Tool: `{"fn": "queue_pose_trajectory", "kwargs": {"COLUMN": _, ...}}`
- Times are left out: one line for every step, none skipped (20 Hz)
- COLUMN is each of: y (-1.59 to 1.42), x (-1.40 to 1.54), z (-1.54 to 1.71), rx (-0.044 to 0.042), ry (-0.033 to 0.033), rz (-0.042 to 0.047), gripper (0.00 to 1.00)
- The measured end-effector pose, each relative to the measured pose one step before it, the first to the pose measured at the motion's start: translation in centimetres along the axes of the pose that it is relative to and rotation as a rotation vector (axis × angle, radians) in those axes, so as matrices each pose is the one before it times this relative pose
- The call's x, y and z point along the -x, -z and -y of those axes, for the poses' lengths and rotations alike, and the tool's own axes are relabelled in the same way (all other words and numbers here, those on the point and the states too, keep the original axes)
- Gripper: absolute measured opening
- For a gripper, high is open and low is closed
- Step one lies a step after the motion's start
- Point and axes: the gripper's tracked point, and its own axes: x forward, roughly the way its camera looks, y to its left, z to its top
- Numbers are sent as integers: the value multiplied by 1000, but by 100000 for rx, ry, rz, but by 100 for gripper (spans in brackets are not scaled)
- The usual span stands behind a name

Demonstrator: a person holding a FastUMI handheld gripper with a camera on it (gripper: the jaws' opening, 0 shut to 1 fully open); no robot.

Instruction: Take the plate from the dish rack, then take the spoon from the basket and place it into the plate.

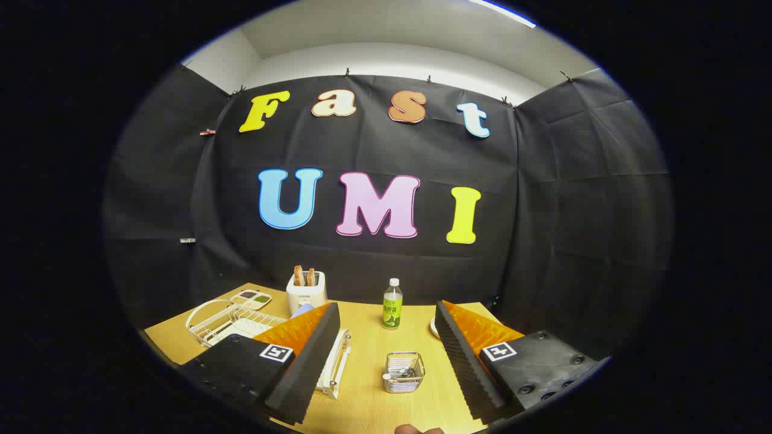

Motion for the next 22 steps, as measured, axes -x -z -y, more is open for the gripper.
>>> {"fn": "queue_pose_trajectory", "kwargs": {"y": 340, "x": -52, "z": -51, "rx": -176, "ry": 235, "rz": -686, "gripper": 98}}
{"fn": "queue_pose_trajectory", "kwargs": {"y": 271, "x": -10, "z": -207, "rx": -176, "ry": -69, "rz": -639, "gripper": 98}}
{"fn": "queue_pose_trajectory", "kwargs": {"y": 185, "x": -54, "z": -267, "rx": -179, "ry": -259, "rz": -807, "gripper": 98}}
{"fn": "queue_pose_trajectory", "kwargs": {"y": 232, "x": -31, "z": -250, "rx": 63, "ry": -301, "rz": -396, "gripper": 97}}
{"fn": "queue_pose_trajectory", "kwargs": {"y": 68, "x": 79, "z": -118, "rx": 238, "ry": -162, "rz": -263, "gripper": 98}}
{"fn": "queue_pose_trajectory", "kwargs": {"y": 123, "x": 37, "z": -170, "rx": 130, "ry": -214, "rz": -207, "gripper": 98}}
{"fn": "queue_pose_trajectory", "kwargs": {"y": 95, "x": 86, "z": -143, "rx": -12, "ry": -83, "rz": -302, "gripper": 97}}
{"fn": "queue_pose_trajectory", "kwargs": {"y": 153, "x": -12, "z": -61, "rx": -328, "ry": -47, "rz": -498, "gripper": 97}}
{"fn": "queue_pose_trajectory", "kwargs": {"y": 82, "x": 24, "z": -83, "rx": -289, "ry": -99, "rz": -395, "gripper": 98}}
{"fn": "queue_pose_trajectory", "kwargs": {"y": 21, "x": -12, "z": 0, "rx": -179, "ry": 145, "rz": -376, "gripper": 98}}
{"fn": "queue_pose_trajectory", "kwargs": {"y": 114, "x": 2, "z": 5, "rx": -99, "ry": 1, "rz": -253, "gripper": 97}}
{"fn": "queue_pose_trajectory", "kwargs": {"y": 55, "x": -69, "z": 64, "rx": 91, "ry": 231, "rz": -183, "gripper": 98}}
{"fn": "queue_pose_trajectory", "kwargs": {"y": 140, "x": -69, "z": 37, "rx": 38, "ry": 149, "rz": -454, "gripper": 98}}
{"fn": "queue_pose_trajectory", "kwargs": {"y": 85, "x": -9, "z": -16, "rx": -37, "ry": -36, "rz": -369, "gripper": 98}}
{"fn": "queue_pose_trajectory", "kwargs": {"y": 96, "x": -78, "z": -22, "rx": -162, "ry": -2, "rz": -379, "gripper": 98}}
{"fn": "queue_pose_trajectory", "kwargs": {"y": 54, "x": -93, "z": 7, "rx": -125, "ry": 75, "rz": -645, "gripper": 98}}
{"fn": "queue_pose_trajectory", "kwargs": {"y": 207, "x": -143, "z": -94, "rx": -17, "ry": -262, "rz": -544, "gripper": 98}}
{"fn": "queue_pose_trajectory", "kwargs": {"y": 76, "x": -191, "z": -136, "rx": 148, "ry": -250, "rz": -405, "gripper": 98}}
{"fn": "queue_pose_trajectory", "kwargs": {"y": 103, "x": -206, "z": -141, "rx": 456, "ry": -533, "rz": -531, "gripper": 98}}
{"fn": "queue_pose_trajectory", "kwargs": {"y": 181, "x": -193, "z": -283, "rx": 784, "ry": -1026, "rz": -760, "gripper": 98}}
{"fn": "queue_pose_trajectory", "kwargs": {"y": 144, "x": -292, "z": -381, "rx": 276, "ry": -1495, "rz": -712, "gripper": 98}}
{"fn": "queue_pose_trajectory", "kwargs": {"y": 31, "x": -272, "z": -498, "rx": -179, "ry": -1460, "rz": -646, "gripper": 98}}
